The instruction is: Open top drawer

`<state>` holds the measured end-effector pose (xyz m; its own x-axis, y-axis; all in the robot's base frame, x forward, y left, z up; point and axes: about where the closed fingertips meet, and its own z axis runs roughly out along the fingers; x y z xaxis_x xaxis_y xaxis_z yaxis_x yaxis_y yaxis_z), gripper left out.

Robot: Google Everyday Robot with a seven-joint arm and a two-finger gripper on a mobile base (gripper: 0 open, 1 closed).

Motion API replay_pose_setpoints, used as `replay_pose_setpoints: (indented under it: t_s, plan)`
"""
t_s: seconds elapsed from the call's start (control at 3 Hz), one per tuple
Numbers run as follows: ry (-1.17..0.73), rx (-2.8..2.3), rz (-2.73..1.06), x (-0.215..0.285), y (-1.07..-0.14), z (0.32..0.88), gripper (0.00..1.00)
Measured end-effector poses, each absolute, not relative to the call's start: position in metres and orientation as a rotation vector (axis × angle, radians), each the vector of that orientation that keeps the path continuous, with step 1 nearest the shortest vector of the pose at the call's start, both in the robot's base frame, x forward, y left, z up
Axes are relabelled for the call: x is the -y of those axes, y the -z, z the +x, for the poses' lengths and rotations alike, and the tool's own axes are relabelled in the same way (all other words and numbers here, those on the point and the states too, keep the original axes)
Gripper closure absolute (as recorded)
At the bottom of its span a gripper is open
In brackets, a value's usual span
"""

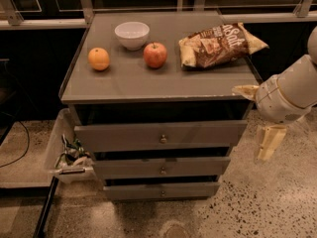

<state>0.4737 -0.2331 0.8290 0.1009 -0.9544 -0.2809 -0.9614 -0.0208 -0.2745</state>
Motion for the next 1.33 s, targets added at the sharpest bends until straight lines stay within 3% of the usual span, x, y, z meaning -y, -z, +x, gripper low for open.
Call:
replay_pose_setpoints:
  t_s: [1.33]
  plan:
    - [-0.246,-1.817,-1.838,0.208,-0.715,0.529,0.00]
